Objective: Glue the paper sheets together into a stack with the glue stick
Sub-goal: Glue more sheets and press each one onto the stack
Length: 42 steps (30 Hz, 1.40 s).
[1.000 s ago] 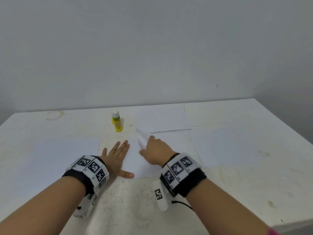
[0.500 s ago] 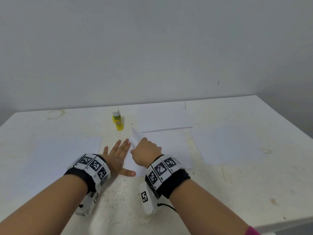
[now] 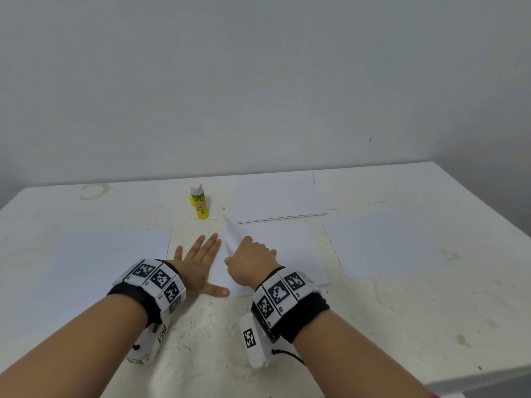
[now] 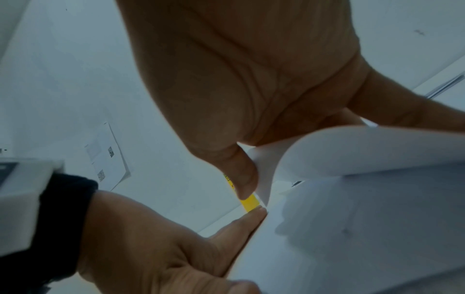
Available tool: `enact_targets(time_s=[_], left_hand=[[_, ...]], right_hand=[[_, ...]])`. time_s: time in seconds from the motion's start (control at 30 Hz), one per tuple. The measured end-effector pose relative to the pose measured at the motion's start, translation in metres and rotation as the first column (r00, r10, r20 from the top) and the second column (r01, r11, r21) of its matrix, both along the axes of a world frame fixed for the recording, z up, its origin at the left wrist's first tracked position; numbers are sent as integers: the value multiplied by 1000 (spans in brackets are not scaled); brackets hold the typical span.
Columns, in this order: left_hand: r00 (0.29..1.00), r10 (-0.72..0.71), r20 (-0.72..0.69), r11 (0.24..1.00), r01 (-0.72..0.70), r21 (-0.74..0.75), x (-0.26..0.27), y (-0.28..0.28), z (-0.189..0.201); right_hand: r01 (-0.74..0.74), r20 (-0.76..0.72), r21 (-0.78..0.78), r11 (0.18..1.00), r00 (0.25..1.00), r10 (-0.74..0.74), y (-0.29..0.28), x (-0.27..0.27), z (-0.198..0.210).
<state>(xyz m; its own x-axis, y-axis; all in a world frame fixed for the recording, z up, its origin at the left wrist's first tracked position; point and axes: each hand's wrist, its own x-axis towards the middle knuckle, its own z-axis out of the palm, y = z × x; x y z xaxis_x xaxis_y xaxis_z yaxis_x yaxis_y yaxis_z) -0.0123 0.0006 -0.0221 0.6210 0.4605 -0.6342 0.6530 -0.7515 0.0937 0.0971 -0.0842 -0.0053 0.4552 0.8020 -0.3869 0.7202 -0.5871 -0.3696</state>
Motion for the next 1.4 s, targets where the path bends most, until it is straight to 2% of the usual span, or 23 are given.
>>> enact_targets(time_s=[0.33, 0.47, 0.7, 0.9, 1.13, 1.4], left_hand=[[1000, -11, -4, 1000, 11, 13, 0, 0, 1], [1000, -9, 2, 1000, 9, -1, -1, -2, 3], [999, 26, 20, 999, -25, -29, -3, 0, 5], [996, 72, -51, 997, -73, -10, -6, 3, 8], [994, 100, -47, 995, -99, 8, -5, 2, 5], [997, 35, -68, 999, -33, 27, -6, 6, -1]], right_hand=[[-11, -10, -2, 1000, 1000, 11, -2, 1, 0], [-62, -38, 23, 998, 997, 63, -3, 5, 0], [-172, 46, -58, 983, 984, 175, -3, 9, -2], [-190, 80, -99, 977, 977, 198, 0, 9, -6], [-214, 111, -125, 969, 967, 228, -1, 7, -6], [-197, 106, -133, 971, 972, 212, 0, 4, -5]])
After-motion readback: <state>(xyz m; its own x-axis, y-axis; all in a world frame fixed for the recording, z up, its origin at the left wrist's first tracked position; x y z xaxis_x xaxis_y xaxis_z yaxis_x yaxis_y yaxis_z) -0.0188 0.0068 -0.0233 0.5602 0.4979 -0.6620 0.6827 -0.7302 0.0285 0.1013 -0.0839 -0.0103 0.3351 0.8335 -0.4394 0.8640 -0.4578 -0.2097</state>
